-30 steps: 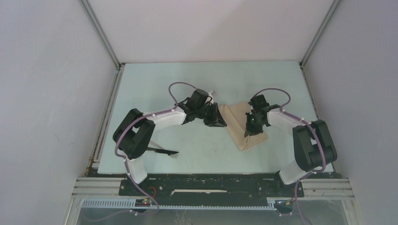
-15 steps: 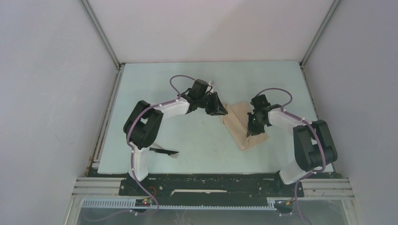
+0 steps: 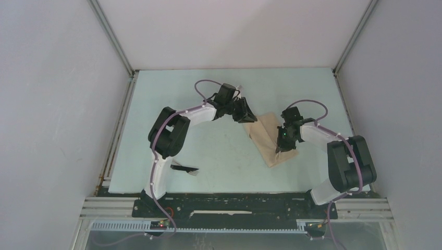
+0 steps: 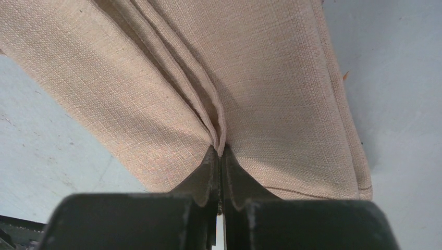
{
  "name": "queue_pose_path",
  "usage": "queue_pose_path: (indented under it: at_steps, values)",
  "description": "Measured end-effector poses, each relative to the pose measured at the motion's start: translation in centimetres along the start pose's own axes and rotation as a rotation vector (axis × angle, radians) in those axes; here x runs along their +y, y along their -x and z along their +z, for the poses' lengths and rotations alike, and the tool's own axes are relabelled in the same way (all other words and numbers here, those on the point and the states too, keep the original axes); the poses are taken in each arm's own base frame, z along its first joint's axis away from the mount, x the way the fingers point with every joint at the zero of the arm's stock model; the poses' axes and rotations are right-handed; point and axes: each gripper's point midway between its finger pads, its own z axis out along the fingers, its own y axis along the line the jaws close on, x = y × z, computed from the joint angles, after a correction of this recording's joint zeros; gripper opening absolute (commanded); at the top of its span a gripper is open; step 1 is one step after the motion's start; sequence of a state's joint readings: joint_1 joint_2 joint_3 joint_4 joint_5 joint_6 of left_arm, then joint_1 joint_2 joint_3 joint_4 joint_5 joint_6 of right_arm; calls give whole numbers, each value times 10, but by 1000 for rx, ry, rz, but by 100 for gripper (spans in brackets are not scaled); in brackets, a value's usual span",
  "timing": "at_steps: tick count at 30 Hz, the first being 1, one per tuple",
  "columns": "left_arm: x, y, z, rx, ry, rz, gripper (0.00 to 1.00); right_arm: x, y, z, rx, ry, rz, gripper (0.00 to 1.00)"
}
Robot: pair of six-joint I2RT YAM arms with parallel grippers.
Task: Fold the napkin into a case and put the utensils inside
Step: Pick up the 2/3-rectangle-folded napkin from the center of the board.
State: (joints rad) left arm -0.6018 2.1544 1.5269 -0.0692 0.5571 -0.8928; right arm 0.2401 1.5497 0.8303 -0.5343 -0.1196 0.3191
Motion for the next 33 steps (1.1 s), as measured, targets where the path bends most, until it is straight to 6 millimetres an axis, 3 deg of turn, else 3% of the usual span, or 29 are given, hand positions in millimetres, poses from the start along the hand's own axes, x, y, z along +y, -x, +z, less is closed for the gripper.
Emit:
queue_pose_path:
  at_steps: [8, 11, 15, 19, 23, 28, 33]
  values:
    - [9, 13, 19, 6, -6, -6, 24, 1, 0, 0, 2, 13, 4, 3]
    - [14, 17, 32, 18, -13, -13, 21, 2, 0, 0, 3, 15, 4, 17]
    - [25, 17, 47, 38, -11, -40, 20, -1, 0, -5, -13, -17, 8, 48]
    - [38, 12, 55, 63, -6, -80, 18, 2, 13, -40, -144, -47, -24, 57]
    - [37, 14, 55, 64, -18, -90, 17, 32, 32, -72, -232, 111, -28, 56]
    - [37, 14, 56, 66, -23, -110, 14, 61, 21, -45, -102, 334, 19, 56]
    - [38, 13, 60, 78, -47, -137, 12, 50, -19, -13, 59, 418, 138, 55]
